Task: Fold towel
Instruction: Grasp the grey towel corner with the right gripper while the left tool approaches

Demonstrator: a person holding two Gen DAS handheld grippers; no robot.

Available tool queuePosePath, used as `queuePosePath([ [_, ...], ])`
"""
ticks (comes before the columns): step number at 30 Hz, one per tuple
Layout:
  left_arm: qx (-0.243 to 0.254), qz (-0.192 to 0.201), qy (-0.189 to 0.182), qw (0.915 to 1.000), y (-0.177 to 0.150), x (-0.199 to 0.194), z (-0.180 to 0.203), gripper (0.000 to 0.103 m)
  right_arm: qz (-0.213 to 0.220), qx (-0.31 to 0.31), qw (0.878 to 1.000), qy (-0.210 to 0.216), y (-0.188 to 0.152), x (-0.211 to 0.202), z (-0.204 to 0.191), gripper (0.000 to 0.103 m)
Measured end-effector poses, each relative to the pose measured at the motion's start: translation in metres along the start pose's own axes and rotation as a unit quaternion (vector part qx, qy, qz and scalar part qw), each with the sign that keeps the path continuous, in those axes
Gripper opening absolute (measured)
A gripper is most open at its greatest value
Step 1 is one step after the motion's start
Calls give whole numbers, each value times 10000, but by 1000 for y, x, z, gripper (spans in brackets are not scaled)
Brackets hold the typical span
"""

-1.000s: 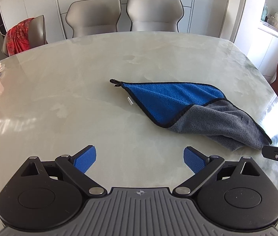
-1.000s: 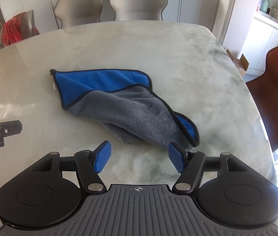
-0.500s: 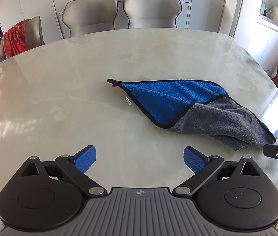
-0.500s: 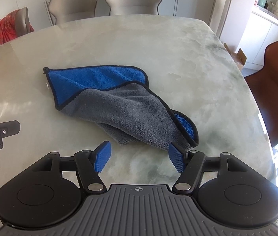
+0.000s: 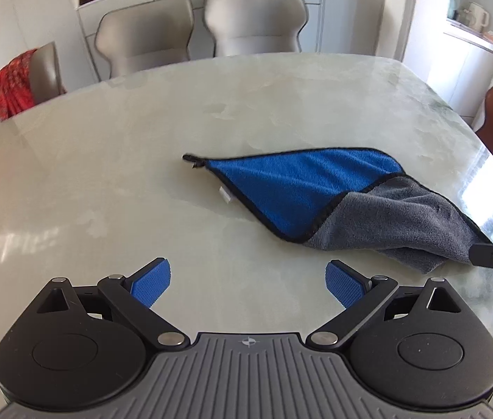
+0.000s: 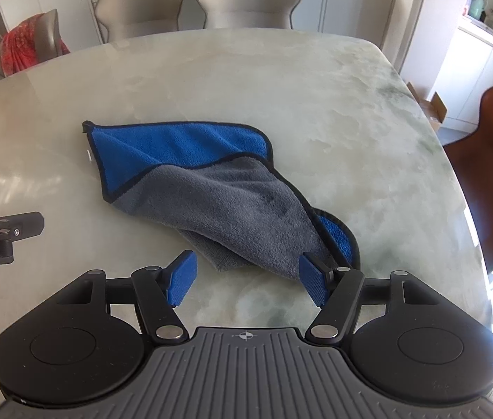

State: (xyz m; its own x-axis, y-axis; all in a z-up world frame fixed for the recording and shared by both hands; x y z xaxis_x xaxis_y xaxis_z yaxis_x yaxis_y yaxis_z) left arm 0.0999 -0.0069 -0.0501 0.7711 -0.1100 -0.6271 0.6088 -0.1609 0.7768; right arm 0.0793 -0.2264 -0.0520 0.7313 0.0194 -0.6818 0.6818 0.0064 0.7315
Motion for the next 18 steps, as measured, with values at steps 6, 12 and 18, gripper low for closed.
queuePosePath([
  [6, 781, 501, -478, 9945, 19, 7, 0, 100, 273, -629, 9975, 165, 17, 5, 0, 66],
  [12, 1444, 592, -1224, 9801, 31, 25, 8, 100, 383, -803, 9946, 535, 32, 17, 4, 66],
  [18, 1842, 472, -1628, 9682, 31, 51, 10, 100, 391, -1258, 9872, 897, 40, 35, 0, 66],
])
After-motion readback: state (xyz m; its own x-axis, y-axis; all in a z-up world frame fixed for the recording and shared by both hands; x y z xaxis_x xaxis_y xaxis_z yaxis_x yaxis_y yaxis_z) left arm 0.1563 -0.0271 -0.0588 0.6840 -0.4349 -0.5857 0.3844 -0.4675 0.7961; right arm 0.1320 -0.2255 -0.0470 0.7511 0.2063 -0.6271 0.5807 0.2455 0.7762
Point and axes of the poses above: each gripper's, at about its wrist camera, not at the fingertips, and x roughly the way its jaws point, z to its right, y to its top, the point moved 5 cm from there along x, roughly the way its jaws point, and after that the axes turned 14 degrees about z, right-handed, at the moved point
